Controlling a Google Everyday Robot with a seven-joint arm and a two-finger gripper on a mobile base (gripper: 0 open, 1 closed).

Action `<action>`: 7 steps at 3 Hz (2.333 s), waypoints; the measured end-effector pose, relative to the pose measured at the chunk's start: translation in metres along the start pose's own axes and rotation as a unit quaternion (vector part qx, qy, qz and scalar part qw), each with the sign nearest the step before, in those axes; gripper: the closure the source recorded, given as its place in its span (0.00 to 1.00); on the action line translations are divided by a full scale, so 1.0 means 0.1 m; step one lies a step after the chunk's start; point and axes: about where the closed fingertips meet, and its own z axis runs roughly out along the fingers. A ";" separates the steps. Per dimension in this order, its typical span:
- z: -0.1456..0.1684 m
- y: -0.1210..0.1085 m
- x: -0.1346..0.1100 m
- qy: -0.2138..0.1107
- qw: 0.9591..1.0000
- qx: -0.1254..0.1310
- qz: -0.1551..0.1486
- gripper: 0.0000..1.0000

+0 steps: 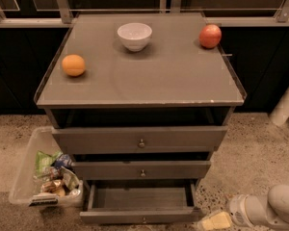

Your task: Close bottom drawer

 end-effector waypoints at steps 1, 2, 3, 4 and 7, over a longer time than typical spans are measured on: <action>0.21 -0.17 0.11 -0.015 1.000 -0.021 0.000 0.00; 0.56 -0.38 0.30 -0.016 0.999 -0.040 0.019 0.00; 0.91 -0.61 0.56 -0.001 0.998 -0.040 0.057 0.00; 0.97 -0.61 0.61 0.001 0.997 -0.044 0.061 0.18; 1.12 -0.57 0.63 -0.012 0.997 -0.071 0.040 0.88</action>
Offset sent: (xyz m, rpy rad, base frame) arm 0.0213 -0.0144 -0.1283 0.1363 0.0674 -0.0202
